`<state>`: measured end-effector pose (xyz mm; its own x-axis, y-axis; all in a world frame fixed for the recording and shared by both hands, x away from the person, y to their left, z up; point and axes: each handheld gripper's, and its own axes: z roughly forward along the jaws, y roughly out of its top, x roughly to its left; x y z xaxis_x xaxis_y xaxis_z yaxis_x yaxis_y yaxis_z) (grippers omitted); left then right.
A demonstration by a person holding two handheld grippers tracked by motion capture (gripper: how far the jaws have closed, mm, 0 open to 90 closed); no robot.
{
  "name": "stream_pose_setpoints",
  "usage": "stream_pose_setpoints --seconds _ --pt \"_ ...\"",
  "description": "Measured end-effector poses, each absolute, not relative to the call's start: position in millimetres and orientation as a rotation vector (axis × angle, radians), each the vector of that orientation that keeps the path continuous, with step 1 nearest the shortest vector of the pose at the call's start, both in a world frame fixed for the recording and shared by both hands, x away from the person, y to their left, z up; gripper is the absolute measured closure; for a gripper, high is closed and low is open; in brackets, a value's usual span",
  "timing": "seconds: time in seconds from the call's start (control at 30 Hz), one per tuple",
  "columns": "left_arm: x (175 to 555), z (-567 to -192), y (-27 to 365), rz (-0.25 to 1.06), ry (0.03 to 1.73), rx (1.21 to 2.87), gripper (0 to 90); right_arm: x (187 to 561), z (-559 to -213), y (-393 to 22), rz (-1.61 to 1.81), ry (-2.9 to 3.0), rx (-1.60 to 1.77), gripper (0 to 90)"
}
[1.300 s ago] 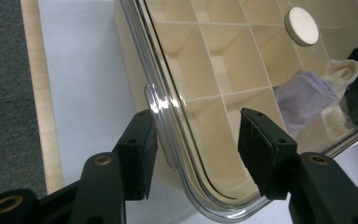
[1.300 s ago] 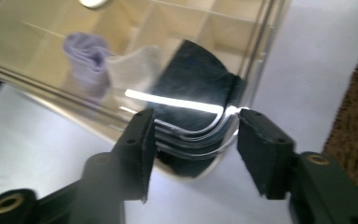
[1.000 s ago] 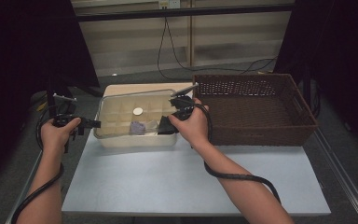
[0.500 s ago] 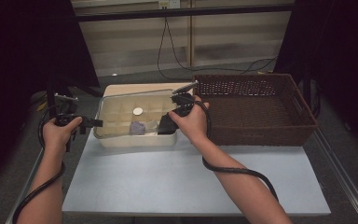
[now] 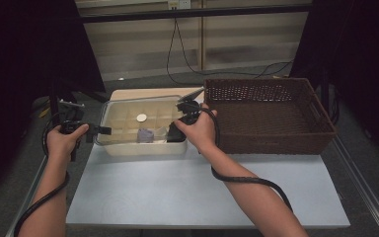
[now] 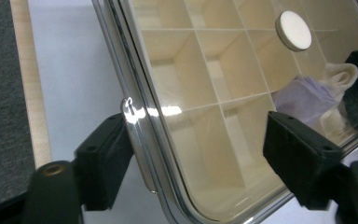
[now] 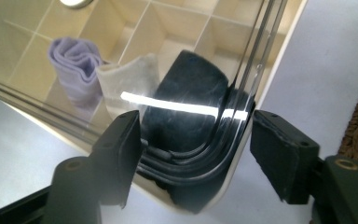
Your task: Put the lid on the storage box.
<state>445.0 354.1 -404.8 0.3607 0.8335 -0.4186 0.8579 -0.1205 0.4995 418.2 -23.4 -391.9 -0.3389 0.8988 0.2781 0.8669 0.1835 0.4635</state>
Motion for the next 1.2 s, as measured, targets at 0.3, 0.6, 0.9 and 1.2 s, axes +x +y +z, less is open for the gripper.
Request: stream_pose_setpoints --seconds 0.3,0.6,0.9,1.2 --pt "446 -405 350 -0.037 1.475 1.946 24.3 409 -390 -27 0.879 2.415 1.751 37.5" --pt "446 -405 350 -0.031 1.474 1.951 25.6 406 -390 -32 0.901 2.384 1.747 39.3" --pt "450 -406 352 -0.037 1.467 1.952 25.5 421 -392 -27 0.892 2.332 1.777 29.1" --pt "453 -406 349 -0.035 1.458 1.982 31.8 428 -394 -24 0.887 2.334 1.798 35.2"
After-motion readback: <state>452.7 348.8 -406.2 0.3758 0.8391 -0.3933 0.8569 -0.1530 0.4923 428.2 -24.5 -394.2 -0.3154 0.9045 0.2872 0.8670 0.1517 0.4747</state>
